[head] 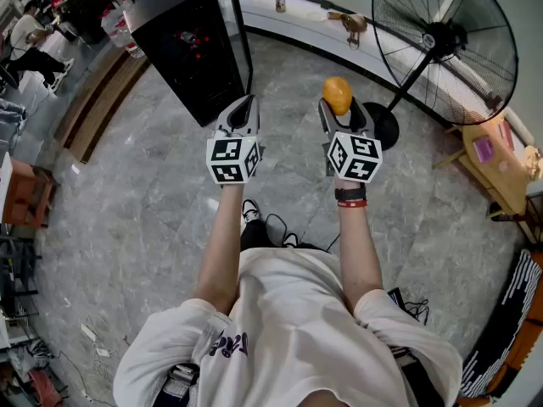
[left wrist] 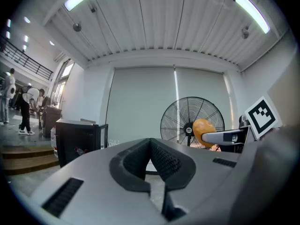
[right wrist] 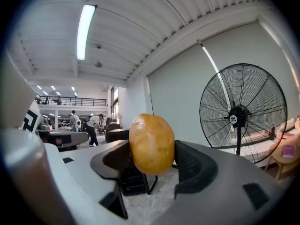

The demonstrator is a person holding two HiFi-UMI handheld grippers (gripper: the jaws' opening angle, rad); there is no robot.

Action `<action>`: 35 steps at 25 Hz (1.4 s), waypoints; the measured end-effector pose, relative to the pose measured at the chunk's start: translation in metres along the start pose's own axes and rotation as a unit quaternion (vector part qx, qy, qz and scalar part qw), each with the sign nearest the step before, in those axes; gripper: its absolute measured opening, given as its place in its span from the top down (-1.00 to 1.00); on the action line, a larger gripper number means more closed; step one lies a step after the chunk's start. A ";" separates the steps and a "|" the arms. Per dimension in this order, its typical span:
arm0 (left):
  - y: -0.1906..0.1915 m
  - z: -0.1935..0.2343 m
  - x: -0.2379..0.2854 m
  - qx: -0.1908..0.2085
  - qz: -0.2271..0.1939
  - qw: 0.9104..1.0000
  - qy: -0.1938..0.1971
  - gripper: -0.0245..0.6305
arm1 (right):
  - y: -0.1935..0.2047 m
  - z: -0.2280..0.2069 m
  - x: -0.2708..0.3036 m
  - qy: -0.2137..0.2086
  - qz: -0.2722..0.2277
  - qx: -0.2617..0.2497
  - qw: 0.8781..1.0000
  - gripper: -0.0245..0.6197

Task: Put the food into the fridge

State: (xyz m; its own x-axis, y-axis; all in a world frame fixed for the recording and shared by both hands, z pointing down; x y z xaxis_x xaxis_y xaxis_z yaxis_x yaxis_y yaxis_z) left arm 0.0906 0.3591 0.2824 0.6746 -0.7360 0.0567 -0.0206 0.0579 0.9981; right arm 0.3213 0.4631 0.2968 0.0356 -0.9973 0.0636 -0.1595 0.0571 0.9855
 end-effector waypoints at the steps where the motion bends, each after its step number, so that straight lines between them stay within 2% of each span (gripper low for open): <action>1: 0.001 0.001 0.003 -0.001 0.001 1.000 -0.002 0.87 | 0.001 -0.002 0.005 -0.002 -0.002 0.004 1.000 -0.05; 8: 0.011 0.029 0.008 -0.012 0.014 0.999 -0.034 0.87 | 0.011 0.008 0.047 -0.031 0.005 0.021 0.999 -0.05; 16: 0.014 0.088 0.010 -0.015 0.016 0.996 -0.090 0.87 | 0.018 0.051 0.122 -0.097 0.028 0.031 0.994 -0.05; 23: 0.015 0.147 0.018 -0.022 0.020 0.988 -0.151 0.87 | 0.022 0.095 0.188 -0.149 0.044 0.041 0.987 -0.05; 35: 0.015 0.250 0.046 -0.036 -0.001 0.983 -0.183 0.87 | 0.030 0.163 0.306 -0.202 0.064 0.042 0.976 -0.05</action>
State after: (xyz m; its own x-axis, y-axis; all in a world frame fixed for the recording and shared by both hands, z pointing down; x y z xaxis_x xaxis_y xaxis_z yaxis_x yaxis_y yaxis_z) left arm -0.0631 0.1581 0.3060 0.3646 -0.9284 0.0722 0.0415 0.0936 0.9947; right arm 0.1670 0.1526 0.3208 -0.3791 -0.9198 0.1015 -0.2188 0.1957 0.9559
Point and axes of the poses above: the fingertips, and each gripper's own axes: x forward along the fingers, z to its left, y out of its underside, the point moved 9 cm from there along -x, backward along the fingers, and after that the axes turned 6 degrees about -y, right-handed, at the moved point
